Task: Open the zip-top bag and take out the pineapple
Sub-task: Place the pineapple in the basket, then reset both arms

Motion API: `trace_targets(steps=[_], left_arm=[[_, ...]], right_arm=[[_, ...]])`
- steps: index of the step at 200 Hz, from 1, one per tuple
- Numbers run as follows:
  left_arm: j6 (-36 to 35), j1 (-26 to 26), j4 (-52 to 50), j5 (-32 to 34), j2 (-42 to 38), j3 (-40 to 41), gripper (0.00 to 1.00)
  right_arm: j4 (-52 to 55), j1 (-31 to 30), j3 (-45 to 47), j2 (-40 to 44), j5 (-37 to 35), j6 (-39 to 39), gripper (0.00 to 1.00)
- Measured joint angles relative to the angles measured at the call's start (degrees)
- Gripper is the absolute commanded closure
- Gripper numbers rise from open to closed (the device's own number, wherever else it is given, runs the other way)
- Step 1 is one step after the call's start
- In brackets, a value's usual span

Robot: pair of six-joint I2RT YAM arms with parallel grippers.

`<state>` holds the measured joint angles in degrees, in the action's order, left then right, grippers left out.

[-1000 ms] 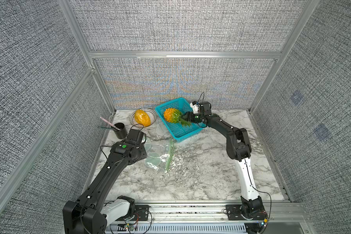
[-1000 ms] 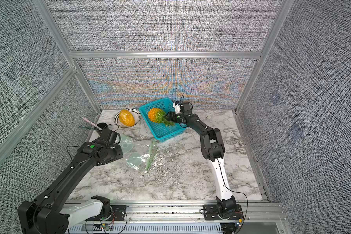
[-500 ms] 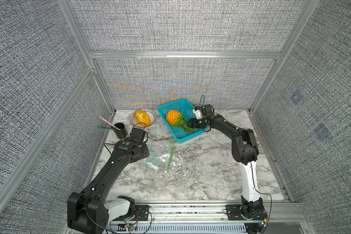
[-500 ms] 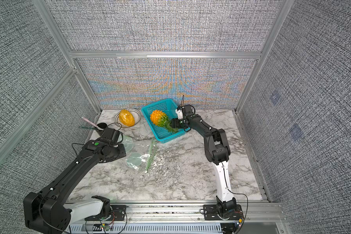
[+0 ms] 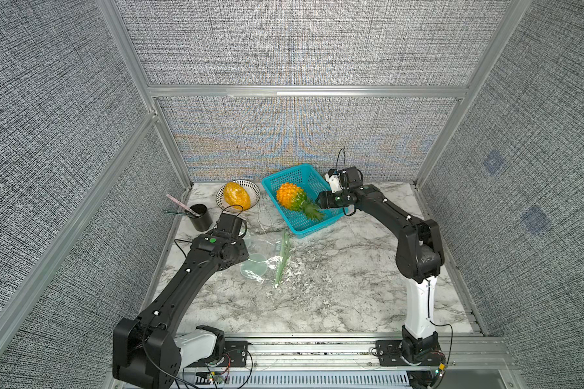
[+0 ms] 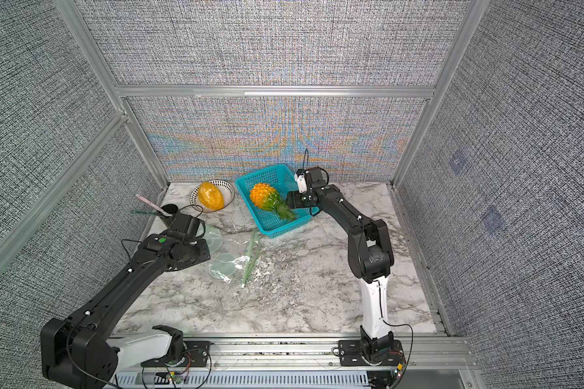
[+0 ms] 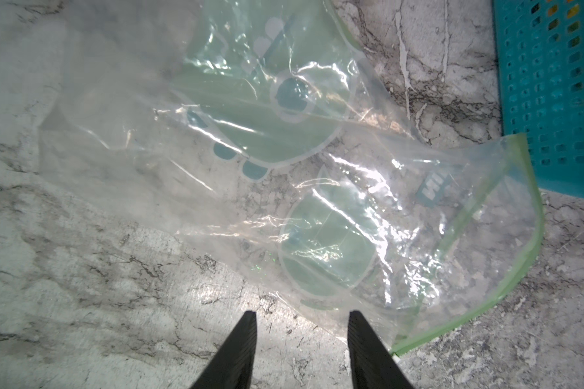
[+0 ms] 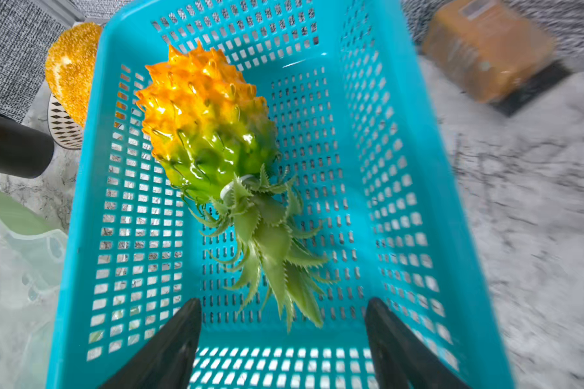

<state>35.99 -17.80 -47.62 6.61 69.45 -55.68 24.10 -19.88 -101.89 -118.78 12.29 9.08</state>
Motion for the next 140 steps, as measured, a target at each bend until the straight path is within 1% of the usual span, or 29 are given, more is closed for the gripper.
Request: trace_targets(steps=[24, 55, 71, 84, 90, 101, 105, 106, 107, 108, 110, 122, 140], left_arm=[[0.0, 0.0, 0.6, 3.0, 0.1, 0.0, 0.53], [-1.5, 0.1, 3.4, 5.6, 0.6, 0.0, 0.54], [-1.6, 0.1, 4.9, 7.6, 0.6, 0.0, 0.54], [-2.1, 0.1, 6.1, 9.5, 0.5, 0.2, 0.54], [-2.5, 0.1, 7.1, 10.4, 0.3, 0.6, 0.53], [-3.4, 0.1, 9.0, 12.2, -0.3, 1.8, 0.44], [-4.2, 0.1, 10.0, 13.0, -0.7, 2.4, 0.32], [-4.3, 0.1, 10.2, 13.1, -0.8, 2.6, 0.2], [-4.5, 0.1, 10.6, 13.4, -0.9, 2.8, 0.11], [-4.6, 0.1, 10.7, 13.5, -1.0, 2.9, 0.06], [-4.8, 0.1, 11.3, 13.9, -1.2, 3.4, 0.03], [-6.9, 0.1, 15.0, 16.2, -2.6, 6.1, 0.01], [-12.5, 0.1, 21.7, 20.2, -3.6, 11.4, 0.02]], right_arm=[[-0.8, 1.9, 5.2, 5.8, -0.5, 0.2, 0.2], [-3.4, 5.7, 14.7, 15.4, -1.2, 0.7, 0.18], [-5.2, 7.9, 21.0, 20.7, -1.5, 0.7, 0.17], [-7.1, 9.6, 27.8, 25.2, -1.6, 0.6, 0.15], [-8.2, 10.4, 31.5, 27.5, -1.9, 0.6, 0.14], [-10.8, 11.6, 37.9, 31.1, -2.2, 0.8, 0.11], [-11.6, 12.1, 40.2, 32.2, -2.5, 0.8, 0.11], [-12.0, 12.3, 41.0, 32.7, -2.7, 0.8, 0.1], [-12.2, 12.4, 41.4, 32.9, -2.8, 0.9, 0.1], [-12.6, 12.6, 42.3, 33.3, -2.9, 1.0, 0.1], [-13.0, 12.8, 43.2, 33.7, -3.1, 1.0, 0.09], [-16.6, 14.6, 50.4, 36.9, -3.9, 2.0, 0.08], [-23.4, 16.7, 60.2, 39.8, -7.0, 3.6, 0.07]])
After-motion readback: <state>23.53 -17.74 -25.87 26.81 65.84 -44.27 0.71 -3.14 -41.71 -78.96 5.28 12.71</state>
